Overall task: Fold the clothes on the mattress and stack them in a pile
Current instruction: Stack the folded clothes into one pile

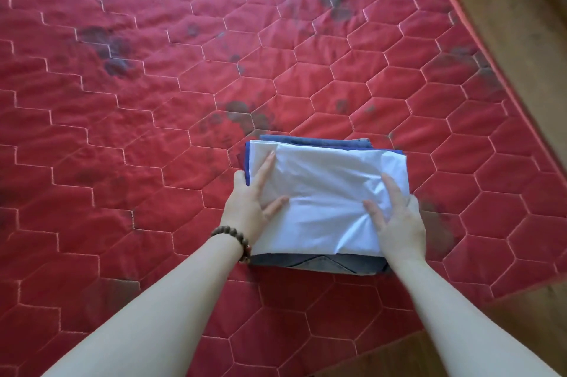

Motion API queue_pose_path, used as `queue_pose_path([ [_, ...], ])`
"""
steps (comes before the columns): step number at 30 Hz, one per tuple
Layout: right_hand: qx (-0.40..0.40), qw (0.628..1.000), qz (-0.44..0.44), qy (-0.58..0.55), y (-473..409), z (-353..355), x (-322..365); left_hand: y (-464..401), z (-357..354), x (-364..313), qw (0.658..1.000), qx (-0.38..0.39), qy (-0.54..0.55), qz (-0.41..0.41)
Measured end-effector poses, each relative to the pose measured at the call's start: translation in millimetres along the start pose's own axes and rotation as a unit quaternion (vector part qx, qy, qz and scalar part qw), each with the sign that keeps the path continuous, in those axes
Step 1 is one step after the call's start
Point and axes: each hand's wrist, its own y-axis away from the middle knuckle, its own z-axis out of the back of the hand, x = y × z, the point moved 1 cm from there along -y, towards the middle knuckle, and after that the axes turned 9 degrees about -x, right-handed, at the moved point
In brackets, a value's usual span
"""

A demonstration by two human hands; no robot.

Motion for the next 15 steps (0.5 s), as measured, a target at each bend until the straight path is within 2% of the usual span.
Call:
queue_pose_path([
  [3, -0.002, 1.0, 0.001, 0.002, 4, -1, 2, 3, 1, -3, 1.0, 0.005, 0.009, -0.009],
  [5, -0.015, 0.997, -0.003, 0.08, 3, 1, 1, 8, 5, -8, 0.998, -0.03, -0.064, 0.0],
  [7, -0.1, 0.983, 0.059, 0.145, 3, 7, 10, 16, 11, -17, 0.979, -0.12, -0.167, -0.017],
  [9, -0.162, 0.964, 0.179, 0.115, 7, 3, 34, 22, 8, -37, 0.958, -0.175, -0.199, -0.111],
  [11, -0.143, 0.948, 0.264, 0.103, 13, -18, 59, 24, -11, -57, 0.936, -0.142, -0.229, -0.225],
  [12, -0.114, 0.947, 0.276, 0.118, 16, -30, 69, 23, -22, -62, 0.927, -0.11, -0.257, -0.251],
  [15, -0.045, 0.95, 0.249, 0.182, 17, -58, 72, 10, -42, -52, 0.911, -0.018, -0.346, -0.225],
])
